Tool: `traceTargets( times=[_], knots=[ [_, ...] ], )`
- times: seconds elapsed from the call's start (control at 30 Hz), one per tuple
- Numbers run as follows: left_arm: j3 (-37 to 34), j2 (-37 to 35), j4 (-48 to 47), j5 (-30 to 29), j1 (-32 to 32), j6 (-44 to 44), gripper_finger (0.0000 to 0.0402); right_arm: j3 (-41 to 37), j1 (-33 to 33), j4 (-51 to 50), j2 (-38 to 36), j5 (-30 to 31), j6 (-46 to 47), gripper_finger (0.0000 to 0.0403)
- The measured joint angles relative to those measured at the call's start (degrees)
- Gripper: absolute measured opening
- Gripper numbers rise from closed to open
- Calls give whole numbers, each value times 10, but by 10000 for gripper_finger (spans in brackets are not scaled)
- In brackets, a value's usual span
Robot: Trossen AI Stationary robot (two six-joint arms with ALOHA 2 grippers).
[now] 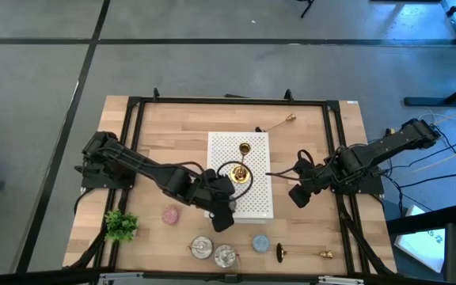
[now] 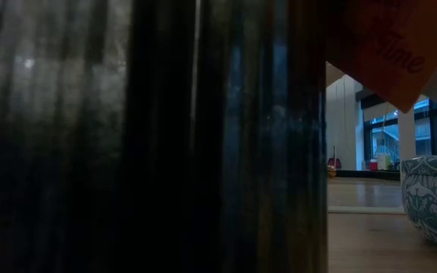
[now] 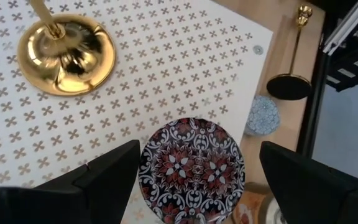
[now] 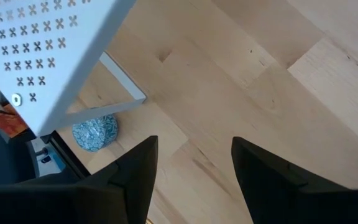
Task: Pick & Place candle stick holders
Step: Put the red patterned scented candle on the shelf
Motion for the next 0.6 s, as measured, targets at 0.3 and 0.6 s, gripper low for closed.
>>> traceTargets(
  times=[0.3, 0.6],
  knots=[
    [0, -39, -28, -20, -6, -27, 327, 0, 0, -6, 0, 0, 0, 209],
    [-4, -41, -129, -42, -86, -128, 285, 0, 8, -13, 0, -4, 0, 209]
  ],
)
